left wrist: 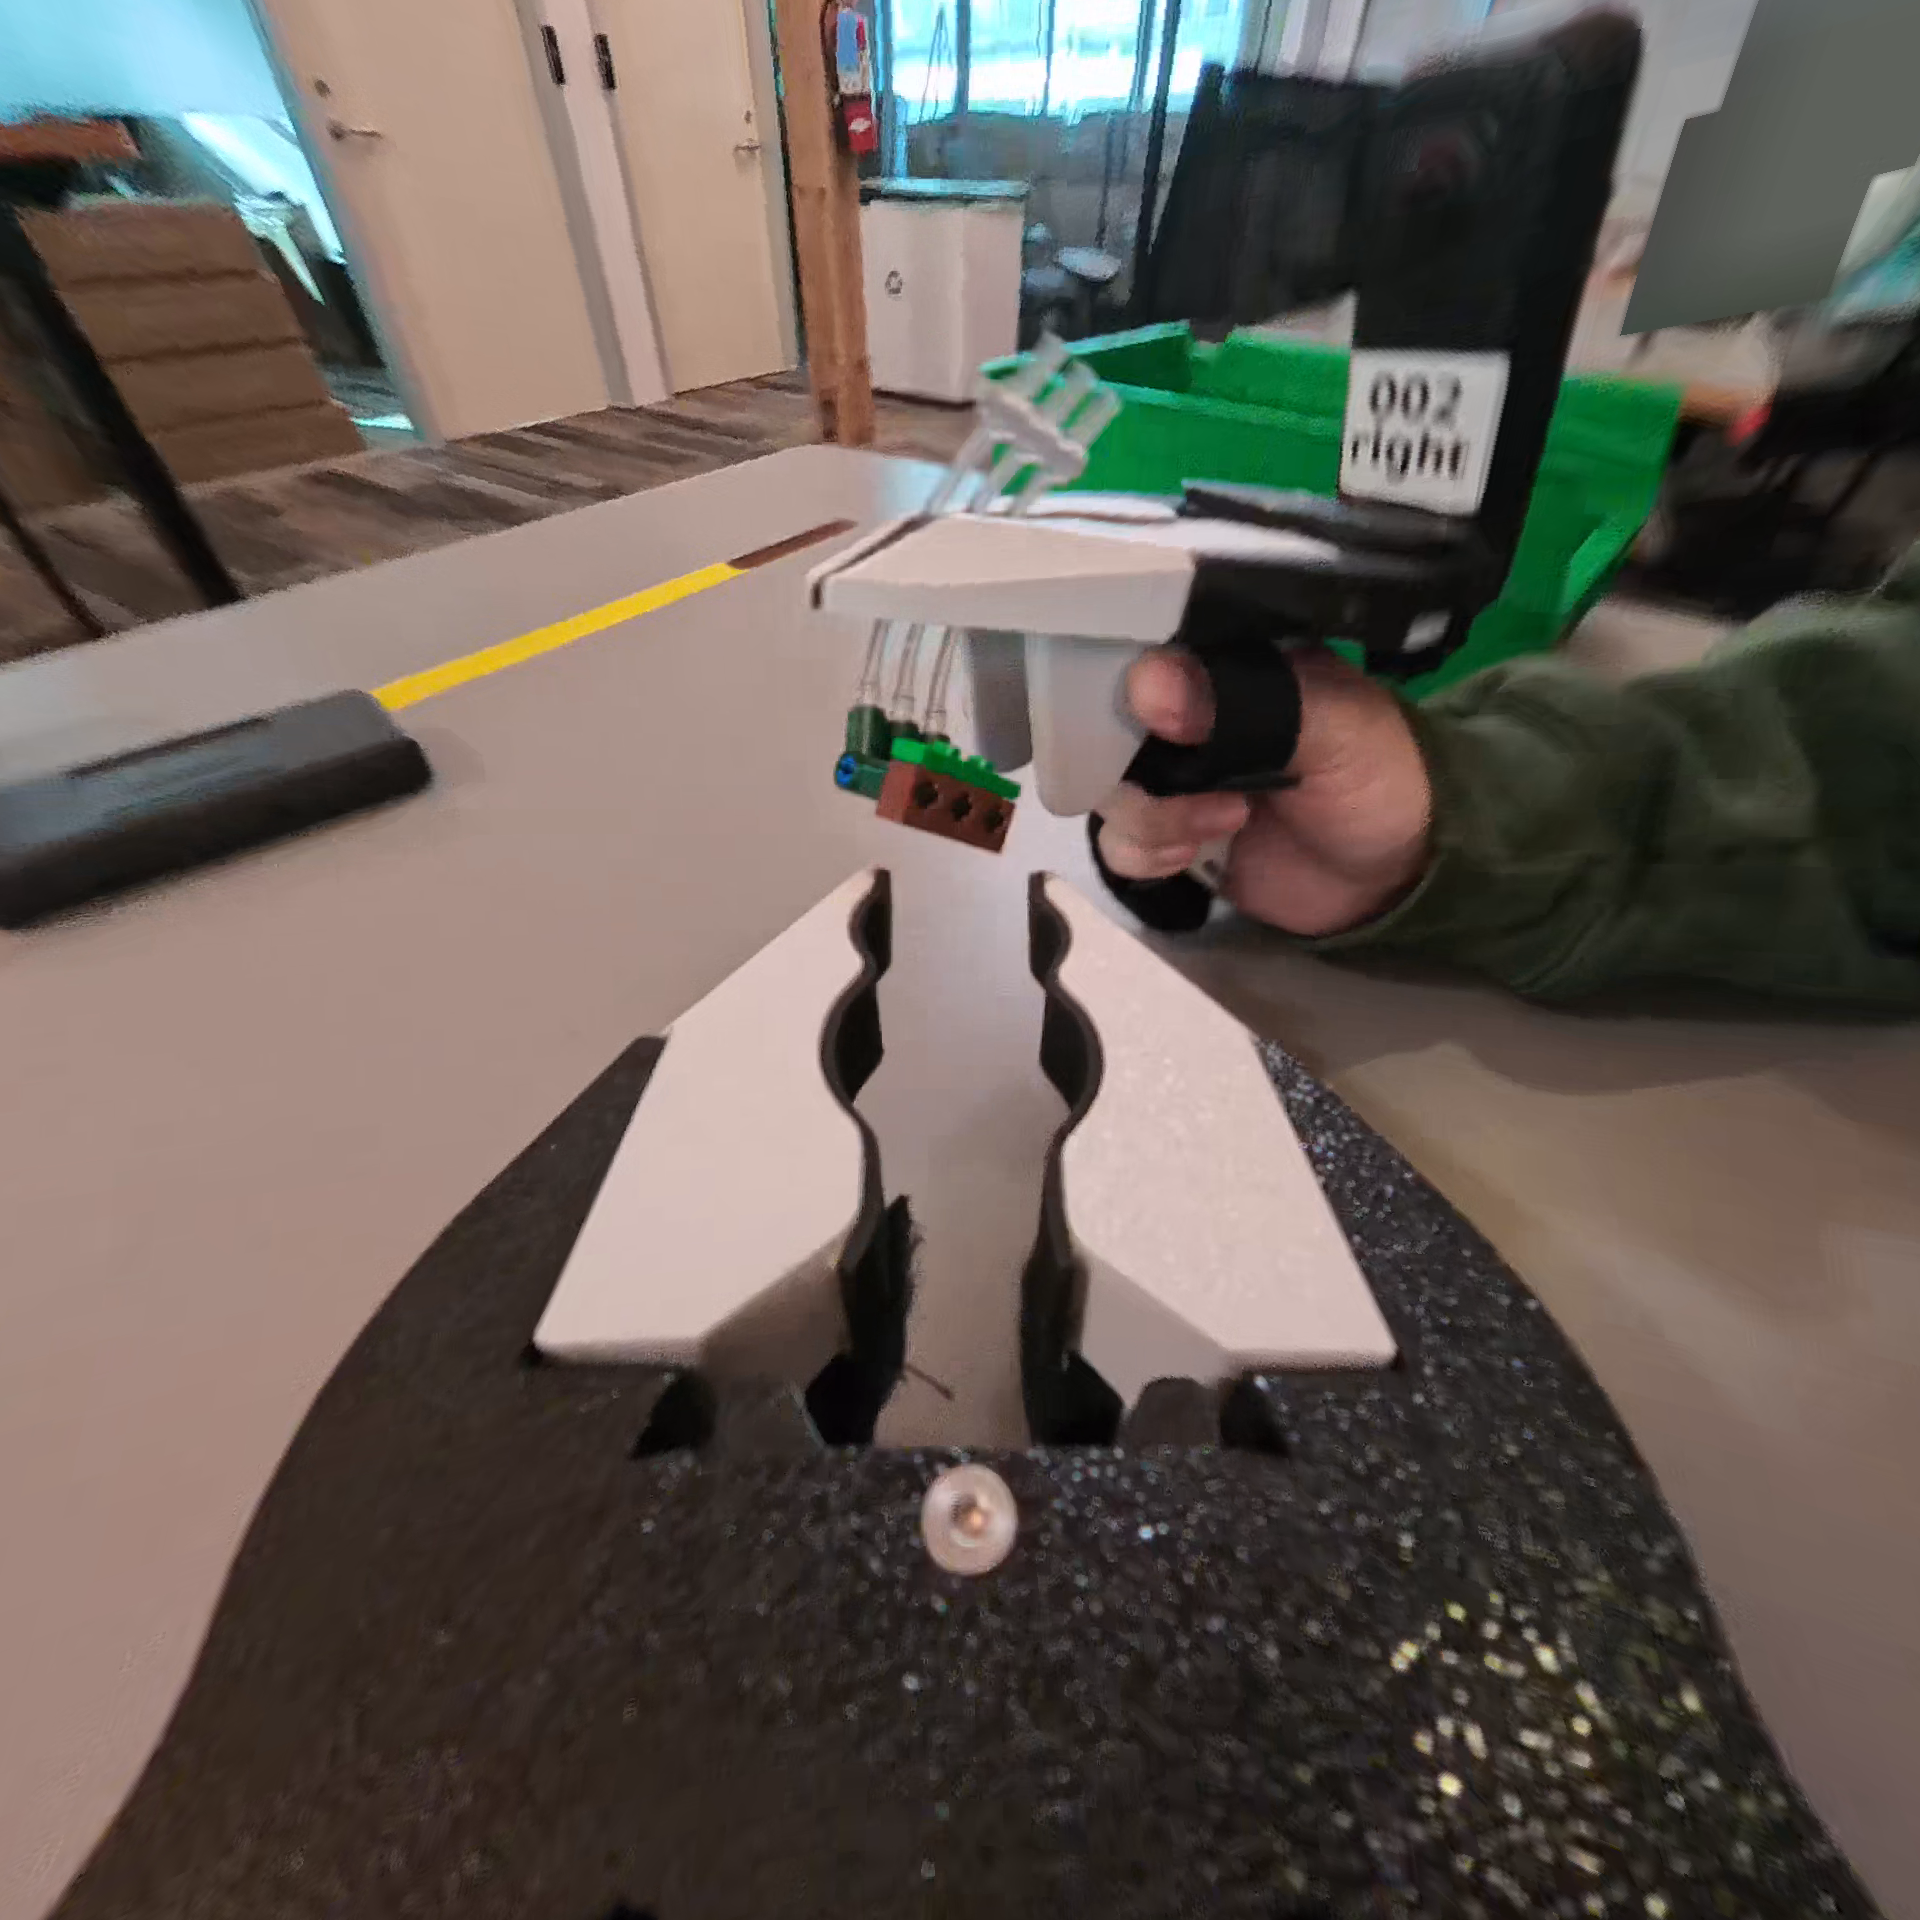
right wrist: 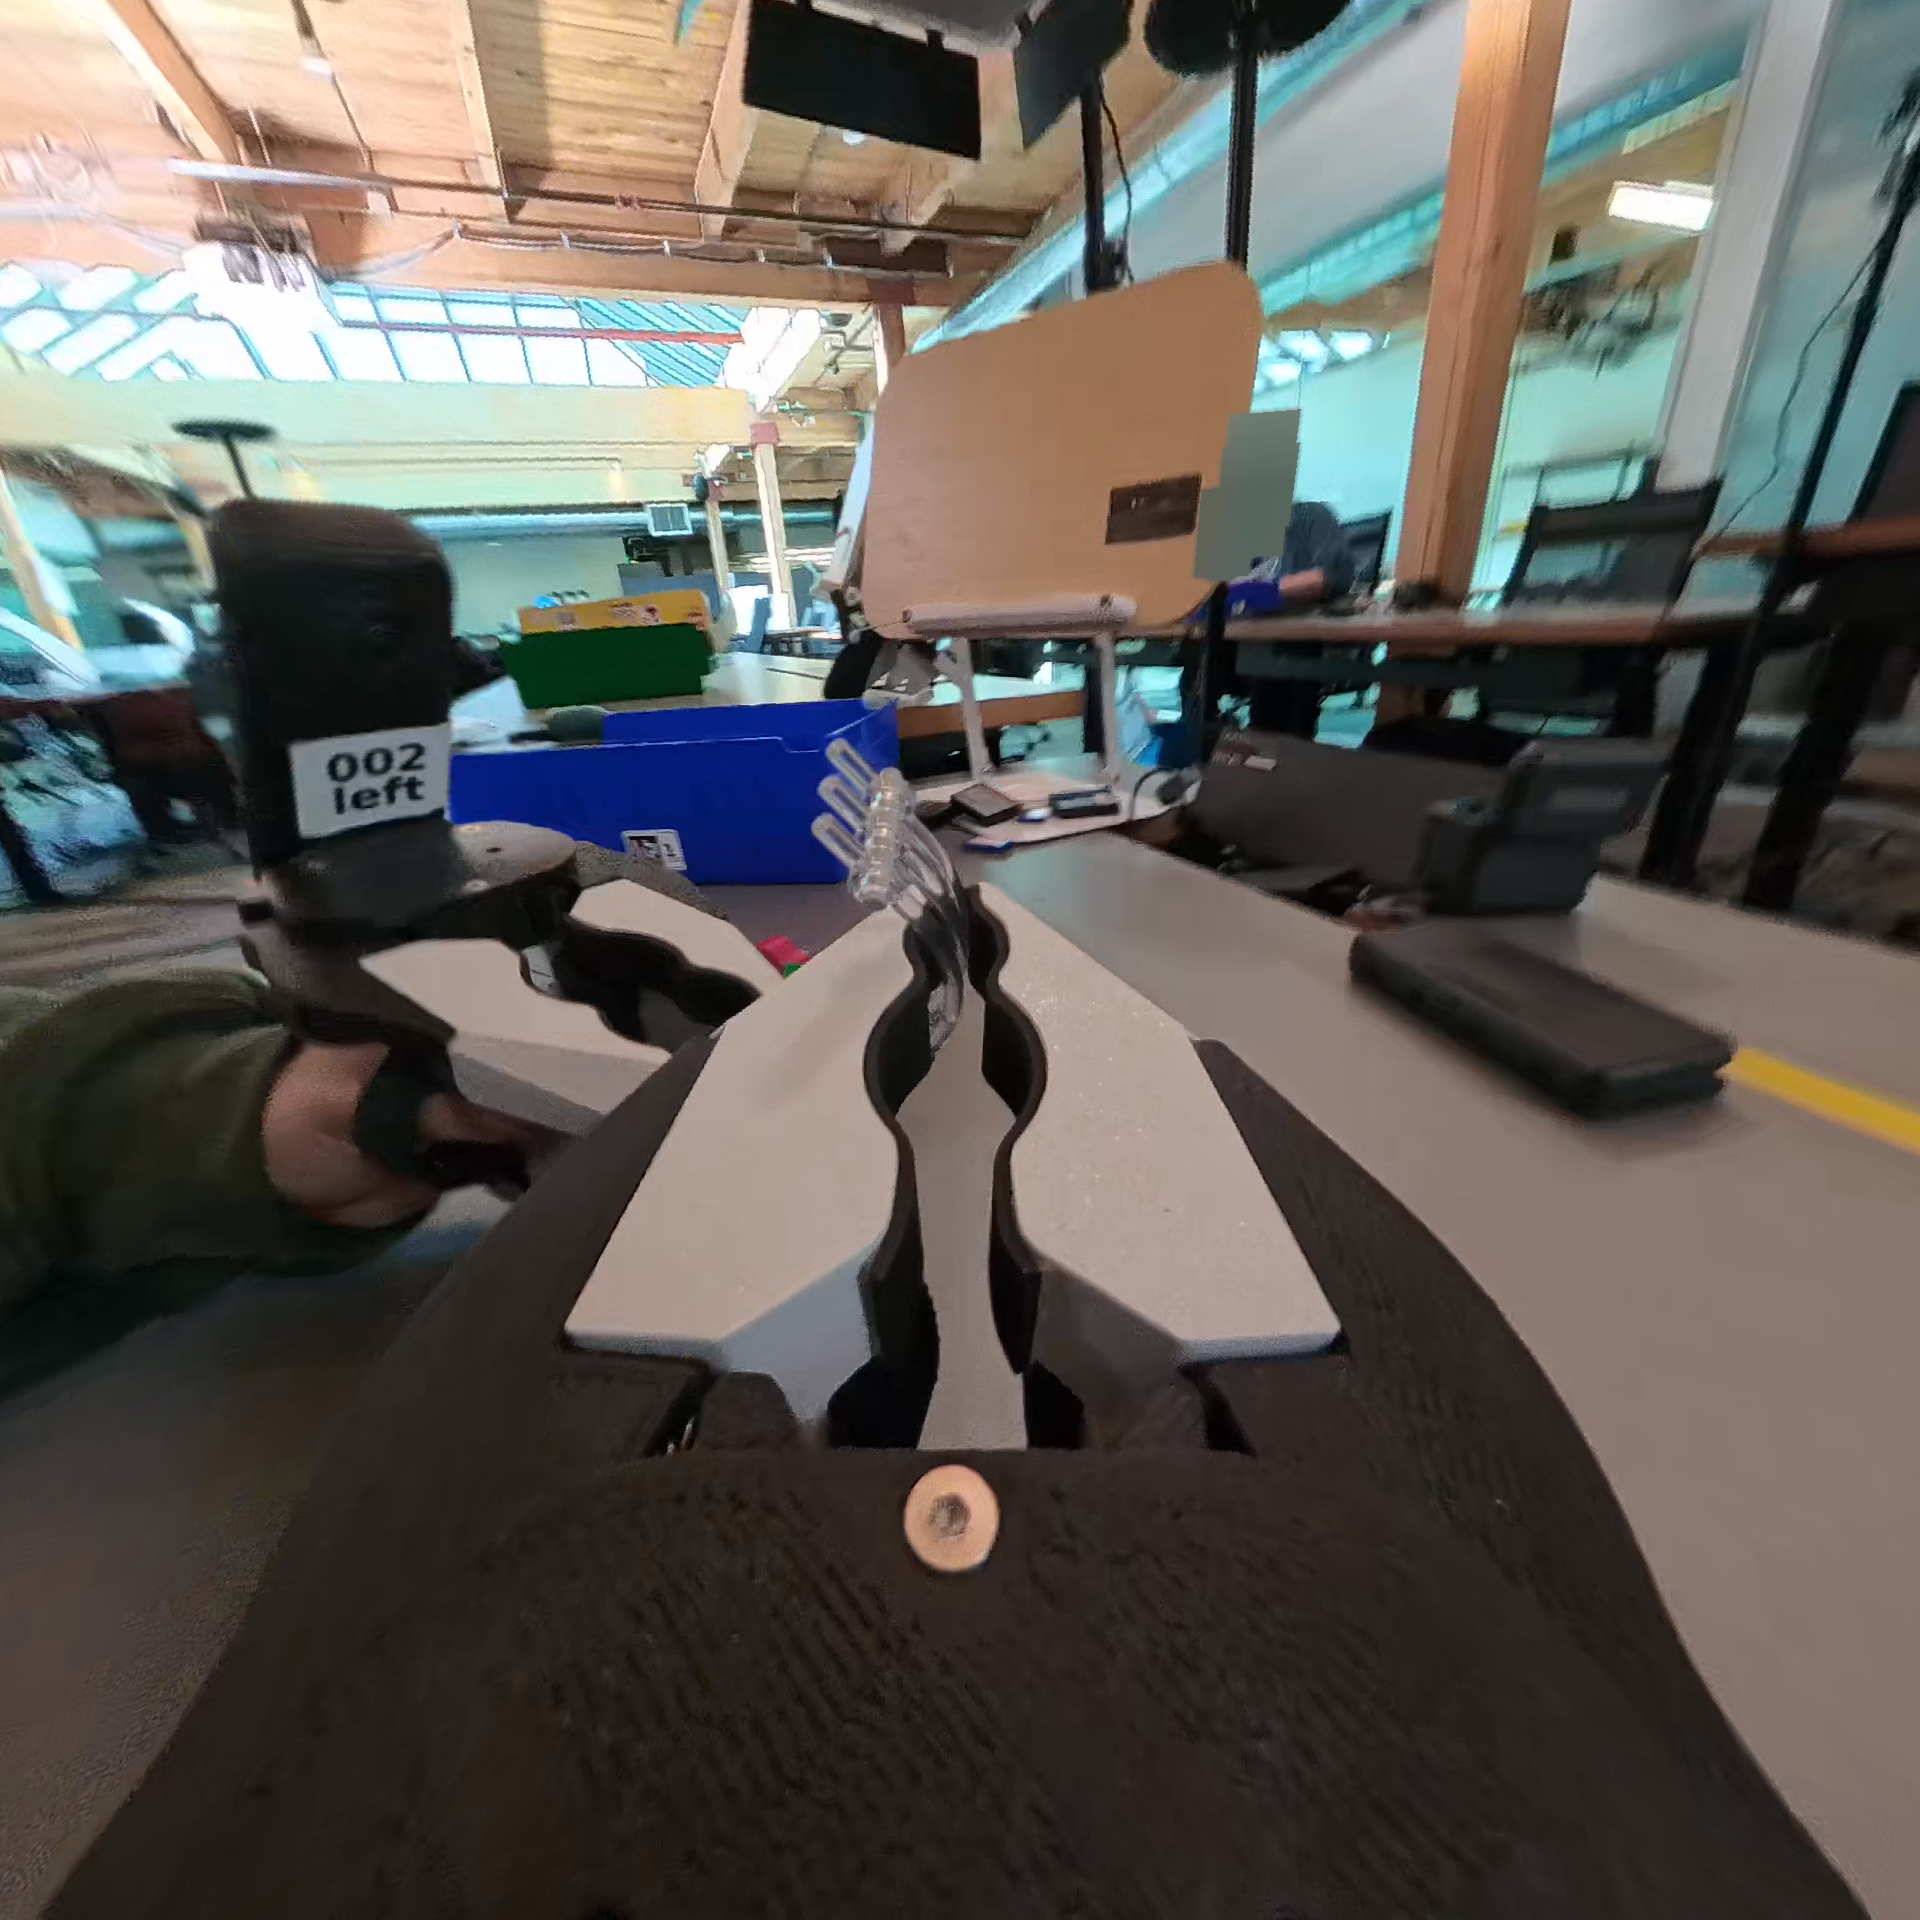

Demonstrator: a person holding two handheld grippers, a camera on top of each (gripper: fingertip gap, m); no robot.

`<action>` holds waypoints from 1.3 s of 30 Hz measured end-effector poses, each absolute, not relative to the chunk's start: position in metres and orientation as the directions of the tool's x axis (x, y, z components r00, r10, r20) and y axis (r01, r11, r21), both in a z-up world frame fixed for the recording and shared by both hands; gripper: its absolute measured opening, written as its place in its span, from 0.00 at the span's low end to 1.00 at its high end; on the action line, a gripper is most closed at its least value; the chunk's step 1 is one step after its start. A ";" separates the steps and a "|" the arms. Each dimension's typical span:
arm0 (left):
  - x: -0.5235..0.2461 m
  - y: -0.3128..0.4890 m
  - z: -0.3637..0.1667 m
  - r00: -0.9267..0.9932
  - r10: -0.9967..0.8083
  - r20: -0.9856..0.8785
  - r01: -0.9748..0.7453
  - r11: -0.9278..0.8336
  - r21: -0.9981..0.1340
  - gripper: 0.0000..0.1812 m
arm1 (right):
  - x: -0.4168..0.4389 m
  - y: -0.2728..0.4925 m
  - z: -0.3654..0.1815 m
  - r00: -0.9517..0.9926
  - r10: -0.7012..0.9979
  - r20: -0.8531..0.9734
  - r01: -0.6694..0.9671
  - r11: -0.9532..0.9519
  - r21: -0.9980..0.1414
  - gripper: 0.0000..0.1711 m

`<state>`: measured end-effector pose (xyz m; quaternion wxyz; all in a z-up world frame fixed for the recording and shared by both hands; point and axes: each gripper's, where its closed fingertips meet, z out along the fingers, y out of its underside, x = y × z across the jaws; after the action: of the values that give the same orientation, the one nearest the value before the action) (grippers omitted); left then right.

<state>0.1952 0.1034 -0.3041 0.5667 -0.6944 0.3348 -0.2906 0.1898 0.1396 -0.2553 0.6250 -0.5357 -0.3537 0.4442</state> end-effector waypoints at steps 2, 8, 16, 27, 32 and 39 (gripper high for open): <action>0.195 0.101 -0.295 0.558 -0.812 0.170 0.006 -0.201 -0.980 0.15 | 0.191 0.137 -0.250 0.420 0.900 0.113 -0.128 0.182 -0.975 0.00; 0.196 0.100 -0.282 0.392 -0.792 0.468 0.265 -0.390 -0.882 0.21 | 0.181 0.109 -0.240 0.467 0.738 0.486 0.014 0.544 -0.839 0.00; 0.195 0.096 -0.276 0.462 -0.814 0.351 0.193 -0.294 -0.936 0.08 | 0.182 0.104 -0.236 0.352 0.872 0.342 -0.104 0.399 -0.911 0.01; 0.196 0.089 -0.275 0.520 -0.847 0.107 0.007 -0.121 -0.993 0.08 | 0.183 0.098 -0.236 0.025 1.000 -0.008 -0.234 -0.002 -0.972 0.02; 0.194 0.092 -0.274 0.561 -0.827 0.031 -0.028 -0.057 -0.998 0.09 | 0.181 0.095 -0.241 0.101 0.979 0.175 -0.195 0.191 -0.962 0.04; 0.184 0.087 -0.264 0.567 -0.777 -0.275 -0.191 0.201 -0.961 0.08 | 0.175 0.084 -0.260 -0.036 0.989 0.145 -0.116 0.140 -0.983 0.20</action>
<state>0.1839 0.0867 -0.2640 0.6581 -0.5918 0.4089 -0.2224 0.1746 0.0840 -0.2597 0.5510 -0.4226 -0.5162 0.5013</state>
